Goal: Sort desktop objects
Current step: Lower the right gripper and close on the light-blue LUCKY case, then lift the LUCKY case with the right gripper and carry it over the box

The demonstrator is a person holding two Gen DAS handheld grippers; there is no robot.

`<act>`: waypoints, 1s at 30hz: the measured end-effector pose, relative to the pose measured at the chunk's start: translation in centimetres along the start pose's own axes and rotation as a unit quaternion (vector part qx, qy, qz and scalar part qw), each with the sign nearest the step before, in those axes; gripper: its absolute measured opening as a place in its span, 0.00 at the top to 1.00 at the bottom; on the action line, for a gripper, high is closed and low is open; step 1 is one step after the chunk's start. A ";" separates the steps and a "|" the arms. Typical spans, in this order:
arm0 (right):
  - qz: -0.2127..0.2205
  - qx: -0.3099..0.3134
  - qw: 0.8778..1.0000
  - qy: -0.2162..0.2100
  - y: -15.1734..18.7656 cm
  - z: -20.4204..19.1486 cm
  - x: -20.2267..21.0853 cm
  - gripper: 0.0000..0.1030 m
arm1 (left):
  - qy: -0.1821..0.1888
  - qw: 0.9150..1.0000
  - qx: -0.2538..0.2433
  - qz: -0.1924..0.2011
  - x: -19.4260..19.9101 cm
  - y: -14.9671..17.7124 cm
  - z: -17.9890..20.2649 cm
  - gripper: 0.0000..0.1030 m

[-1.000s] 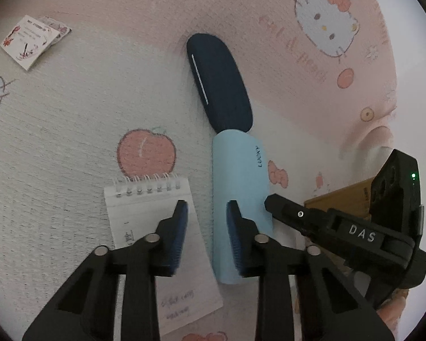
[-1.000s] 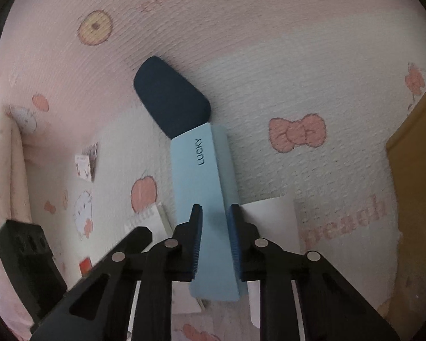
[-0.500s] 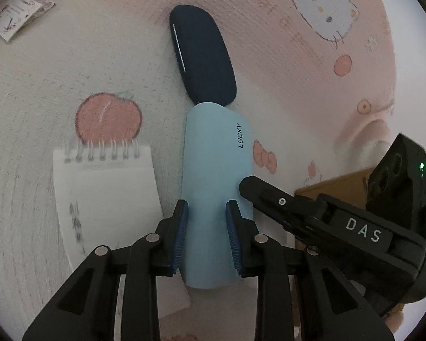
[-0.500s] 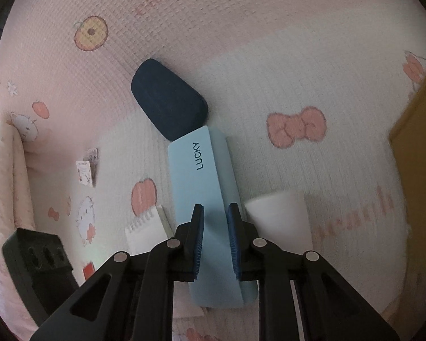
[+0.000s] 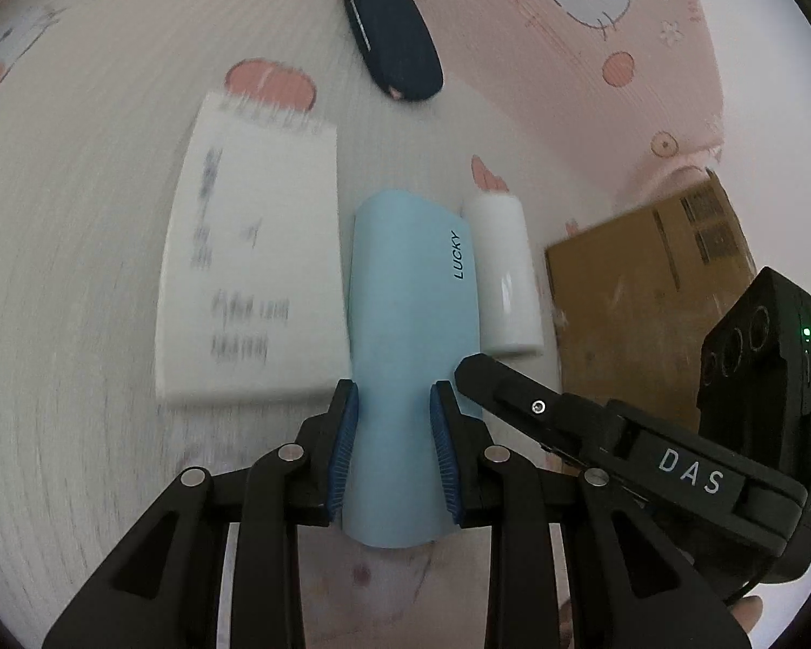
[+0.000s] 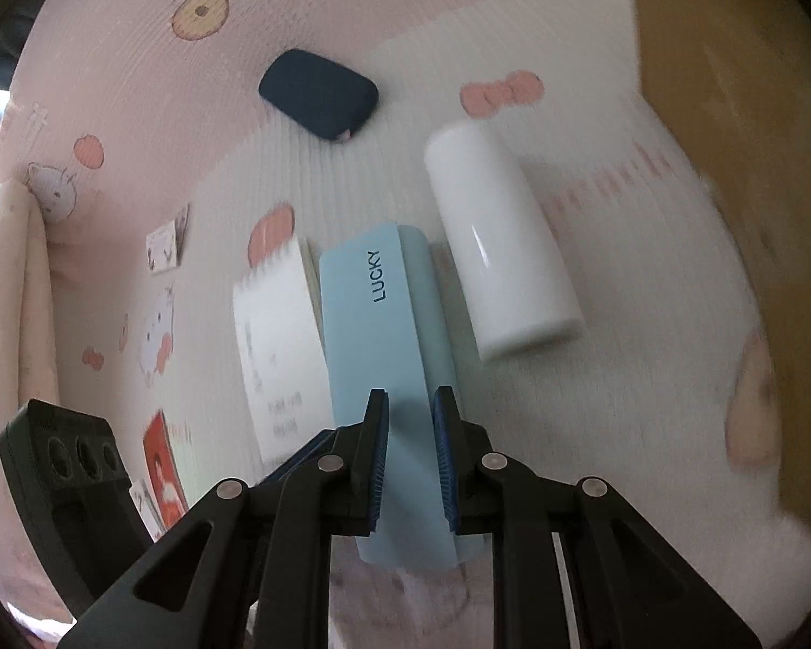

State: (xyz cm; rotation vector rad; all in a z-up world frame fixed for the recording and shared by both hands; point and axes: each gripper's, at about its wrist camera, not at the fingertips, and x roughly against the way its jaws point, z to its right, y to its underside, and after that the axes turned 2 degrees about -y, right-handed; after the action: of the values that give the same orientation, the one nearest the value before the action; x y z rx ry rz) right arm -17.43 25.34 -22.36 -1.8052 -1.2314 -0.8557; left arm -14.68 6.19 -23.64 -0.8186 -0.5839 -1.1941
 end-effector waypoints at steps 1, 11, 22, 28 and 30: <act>0.001 -0.001 1.000 0.002 0.6 0.1 0.2 0.86 | 0.001 1.000 0.000 -0.001 0.2 0.6 -0.1 0.70; -0.006 -0.014 1.000 -0.002 2.9 0.9 1.3 0.86 | -0.004 1.000 0.001 -0.016 1.4 2.3 -0.6 0.71; 0.023 -0.029 0.999 -0.031 3.1 2.3 2.3 0.56 | 0.017 1.000 0.019 -0.016 1.9 1.3 -1.2 0.53; 0.011 -0.058 0.997 -0.055 3.0 3.6 0.8 0.56 | 0.022 0.999 0.029 -0.025 0.5 1.4 -1.4 0.53; 0.011 -0.071 0.995 -0.064 3.0 4.2 0.3 0.56 | 0.025 0.999 0.029 -0.023 0.4 1.5 -1.4 0.53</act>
State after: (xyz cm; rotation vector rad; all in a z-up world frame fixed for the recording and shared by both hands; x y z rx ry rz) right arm -14.07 28.43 -24.73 -2.0113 -1.2553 -0.8443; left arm -13.13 5.09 -24.52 -0.7279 -0.5962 -1.2303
